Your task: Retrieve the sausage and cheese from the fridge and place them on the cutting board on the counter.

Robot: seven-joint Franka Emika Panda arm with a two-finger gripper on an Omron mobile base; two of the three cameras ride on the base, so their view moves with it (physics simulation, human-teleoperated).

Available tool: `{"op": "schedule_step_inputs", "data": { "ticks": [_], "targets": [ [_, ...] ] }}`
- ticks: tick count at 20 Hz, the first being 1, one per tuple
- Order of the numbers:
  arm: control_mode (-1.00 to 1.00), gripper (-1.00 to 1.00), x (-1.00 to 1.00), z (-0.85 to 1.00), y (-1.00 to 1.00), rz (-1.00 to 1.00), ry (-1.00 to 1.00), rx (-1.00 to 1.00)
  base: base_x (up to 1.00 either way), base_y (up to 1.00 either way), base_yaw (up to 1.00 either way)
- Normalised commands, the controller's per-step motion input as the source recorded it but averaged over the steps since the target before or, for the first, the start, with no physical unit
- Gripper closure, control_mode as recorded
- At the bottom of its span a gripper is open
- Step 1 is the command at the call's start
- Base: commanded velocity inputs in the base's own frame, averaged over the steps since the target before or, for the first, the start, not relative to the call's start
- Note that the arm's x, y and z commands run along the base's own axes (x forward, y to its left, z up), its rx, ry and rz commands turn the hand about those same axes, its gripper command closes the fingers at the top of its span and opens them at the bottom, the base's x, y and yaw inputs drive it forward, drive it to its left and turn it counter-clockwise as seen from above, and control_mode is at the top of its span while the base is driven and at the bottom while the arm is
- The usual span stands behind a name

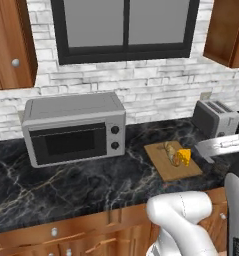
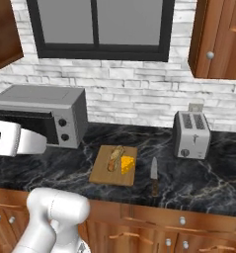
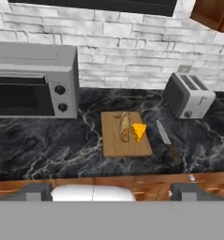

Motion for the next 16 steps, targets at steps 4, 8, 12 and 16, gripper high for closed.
{"op": "schedule_step_inputs", "data": {
  "ticks": [4,8,12,16],
  "targets": [
    [1.00,-1.00,0.00,0.00,0.00,0.00,0.00,0.00,-1.00,0.49,0.29],
    [1.00,-1.00,0.00,0.00,0.00,0.00,0.00,0.00,-1.00,0.67,0.48],
    [1.00,-1.00,0.00,0.00,0.00,0.00,0.00,0.00,-0.93,0.84,0.74],
    [1.00,-1.00,0.00,0.00,0.00,0.00,0.00,0.00,-0.60,0.99,0.85]
  ]
}}
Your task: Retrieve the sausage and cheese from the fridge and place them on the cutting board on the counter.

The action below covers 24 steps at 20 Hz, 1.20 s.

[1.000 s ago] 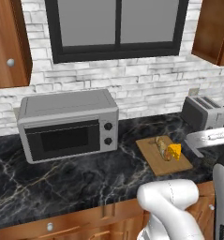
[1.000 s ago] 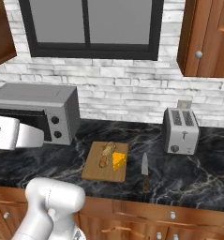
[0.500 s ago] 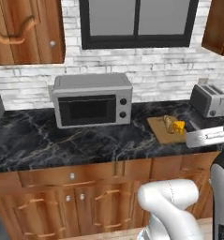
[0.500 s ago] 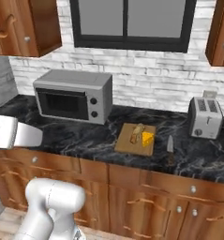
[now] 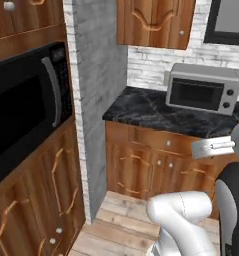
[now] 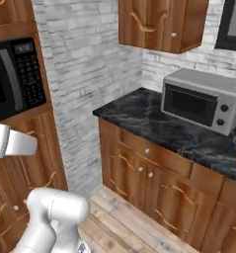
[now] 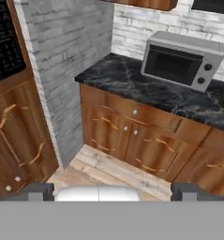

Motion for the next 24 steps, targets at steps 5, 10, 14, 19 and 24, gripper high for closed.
{"op": "schedule_step_inputs", "data": {
  "ticks": [5,10,14,19,24],
  "targets": [
    [1.00,-1.00,0.00,0.00,0.00,0.00,0.00,0.00,-0.40,0.77,0.93],
    [1.00,-1.00,0.00,0.00,0.00,0.00,0.00,0.00,-0.45,0.87,0.88],
    [1.00,-1.00,0.00,0.00,0.00,0.00,0.00,0.00,-0.96,1.00,0.53],
    [1.00,-1.00,0.00,0.00,0.00,0.00,0.00,0.00,-0.94,1.00,0.51],
    [1.00,-1.00,0.00,0.00,0.00,0.00,0.00,0.00,-0.54,0.87,0.87]
  ]
}}
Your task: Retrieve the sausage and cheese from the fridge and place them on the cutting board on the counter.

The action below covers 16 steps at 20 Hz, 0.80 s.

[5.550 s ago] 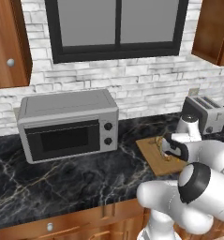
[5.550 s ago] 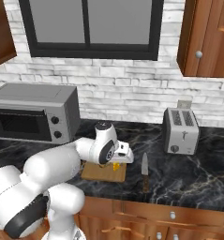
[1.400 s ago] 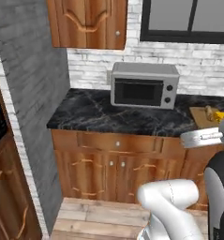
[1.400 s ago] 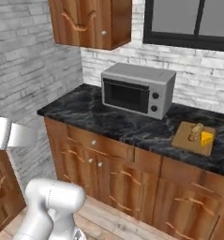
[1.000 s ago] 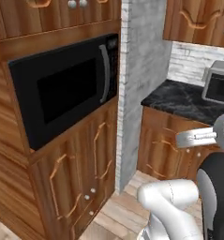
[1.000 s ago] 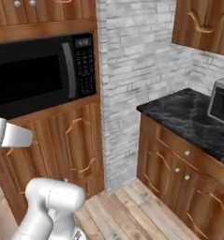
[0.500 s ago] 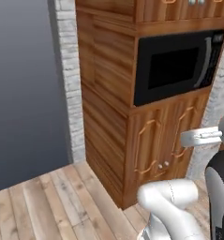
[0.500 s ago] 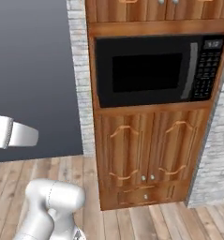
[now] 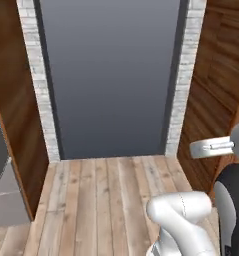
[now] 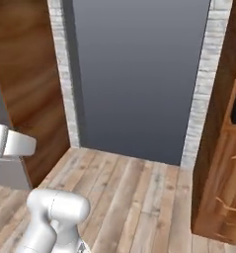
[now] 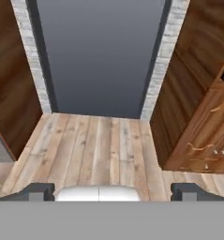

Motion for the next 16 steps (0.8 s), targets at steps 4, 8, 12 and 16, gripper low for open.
{"op": "schedule_step_inputs", "data": {
  "ticks": [4,8,12,16],
  "targets": [
    [1.00,-1.00,0.00,0.00,0.00,0.00,0.00,0.00,-0.47,0.55,1.00],
    [1.00,-1.00,0.00,0.00,0.00,0.00,0.00,0.00,-0.43,0.55,1.00],
    [1.00,-1.00,0.00,0.00,0.00,0.00,0.00,0.00,-0.17,0.61,0.93],
    [1.00,-1.00,0.00,0.00,0.00,0.00,0.00,0.00,0.93,0.11,0.45]
  ]
}}
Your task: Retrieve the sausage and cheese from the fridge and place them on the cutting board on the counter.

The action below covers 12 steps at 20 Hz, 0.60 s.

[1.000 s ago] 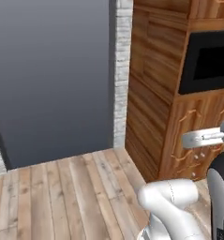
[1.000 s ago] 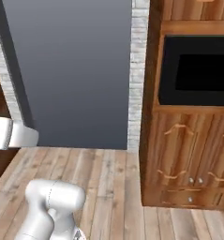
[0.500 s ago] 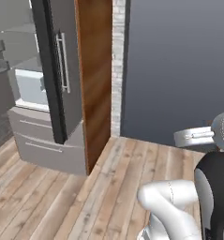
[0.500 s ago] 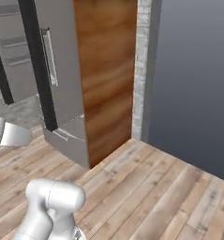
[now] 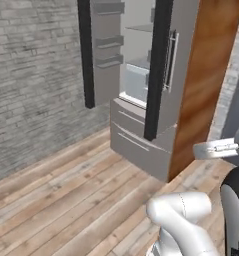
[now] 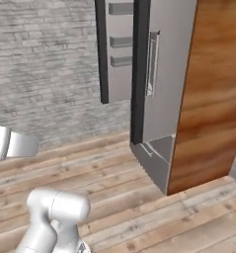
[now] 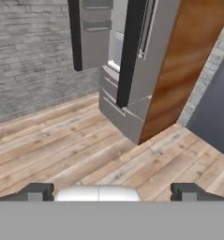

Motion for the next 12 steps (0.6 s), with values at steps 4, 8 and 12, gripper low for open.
{"op": "schedule_step_inputs", "data": {
  "ticks": [4,8,12],
  "targets": [
    [1.00,-1.00,0.00,0.00,0.00,0.00,0.00,0.00,1.00,0.02,0.21],
    [1.00,-1.00,0.00,0.00,0.00,0.00,0.00,0.00,0.81,0.46,0.16],
    [1.00,-1.00,0.00,0.00,0.00,0.00,0.00,0.00,0.39,0.52,0.02]
  ]
}}
